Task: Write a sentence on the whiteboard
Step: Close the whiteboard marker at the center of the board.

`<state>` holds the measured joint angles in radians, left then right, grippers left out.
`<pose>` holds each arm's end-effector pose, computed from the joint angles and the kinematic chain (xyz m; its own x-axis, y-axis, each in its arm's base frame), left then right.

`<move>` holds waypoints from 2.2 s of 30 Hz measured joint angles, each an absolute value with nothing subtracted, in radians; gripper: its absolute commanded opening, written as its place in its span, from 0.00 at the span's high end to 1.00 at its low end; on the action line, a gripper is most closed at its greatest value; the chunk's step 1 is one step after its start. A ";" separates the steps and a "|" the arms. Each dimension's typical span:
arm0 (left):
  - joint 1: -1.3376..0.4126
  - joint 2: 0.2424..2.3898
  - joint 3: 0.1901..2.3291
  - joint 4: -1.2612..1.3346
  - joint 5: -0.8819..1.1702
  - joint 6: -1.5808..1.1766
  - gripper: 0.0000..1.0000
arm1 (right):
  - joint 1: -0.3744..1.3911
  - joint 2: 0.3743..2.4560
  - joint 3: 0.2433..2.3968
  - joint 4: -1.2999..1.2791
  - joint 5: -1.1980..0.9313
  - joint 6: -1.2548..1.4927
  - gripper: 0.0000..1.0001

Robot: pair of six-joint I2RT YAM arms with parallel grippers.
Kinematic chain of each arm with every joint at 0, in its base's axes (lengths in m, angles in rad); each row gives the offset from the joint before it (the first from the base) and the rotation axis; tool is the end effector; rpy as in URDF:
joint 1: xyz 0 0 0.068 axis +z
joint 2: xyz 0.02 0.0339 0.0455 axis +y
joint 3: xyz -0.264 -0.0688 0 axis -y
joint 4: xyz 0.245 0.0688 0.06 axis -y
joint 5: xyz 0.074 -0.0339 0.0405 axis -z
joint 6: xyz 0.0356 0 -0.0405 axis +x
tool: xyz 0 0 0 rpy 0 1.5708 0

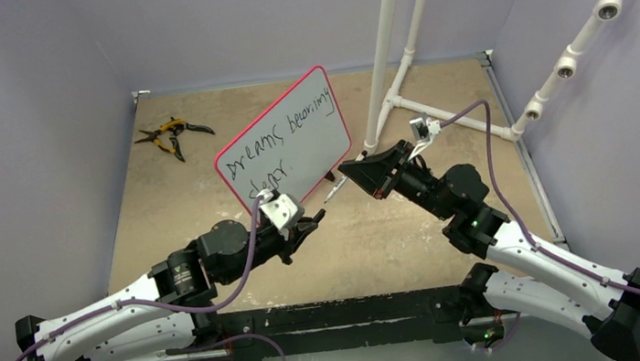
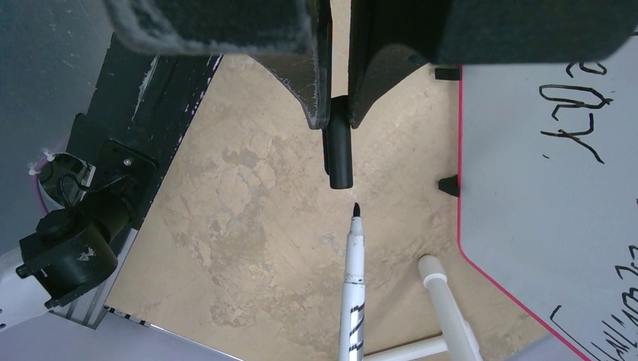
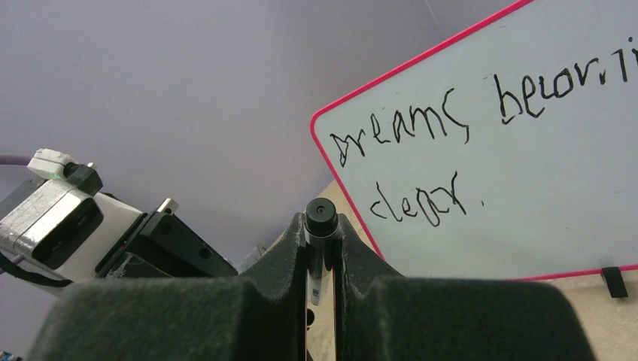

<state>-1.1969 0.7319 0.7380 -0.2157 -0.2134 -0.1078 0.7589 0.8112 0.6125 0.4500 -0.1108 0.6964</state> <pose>0.0708 -0.1598 0.3288 -0.1653 0.1334 -0.9772 0.8211 0.5674 -0.0614 0.1396 0.1378 0.3426 -0.3501 0.5466 -0.7607 -0.7000 0.3869 0.6002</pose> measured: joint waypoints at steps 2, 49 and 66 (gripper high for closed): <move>-1.197 0.733 0.738 -0.216 -0.214 -0.108 1.00 | 0.759 0.812 0.612 0.450 -0.125 0.699 1.00; -1.197 0.714 0.722 -0.181 -0.219 -0.112 1.00 | 0.750 0.924 0.537 0.651 -0.279 0.940 1.00; -1.195 0.805 0.722 -0.139 -0.244 -0.116 0.91 | 0.736 0.930 0.526 0.575 -0.236 0.960 1.00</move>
<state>-1.1946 0.8055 0.7216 -0.1387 -0.2436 -0.1158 0.7364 0.9298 0.5259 0.5747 -0.2356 0.9600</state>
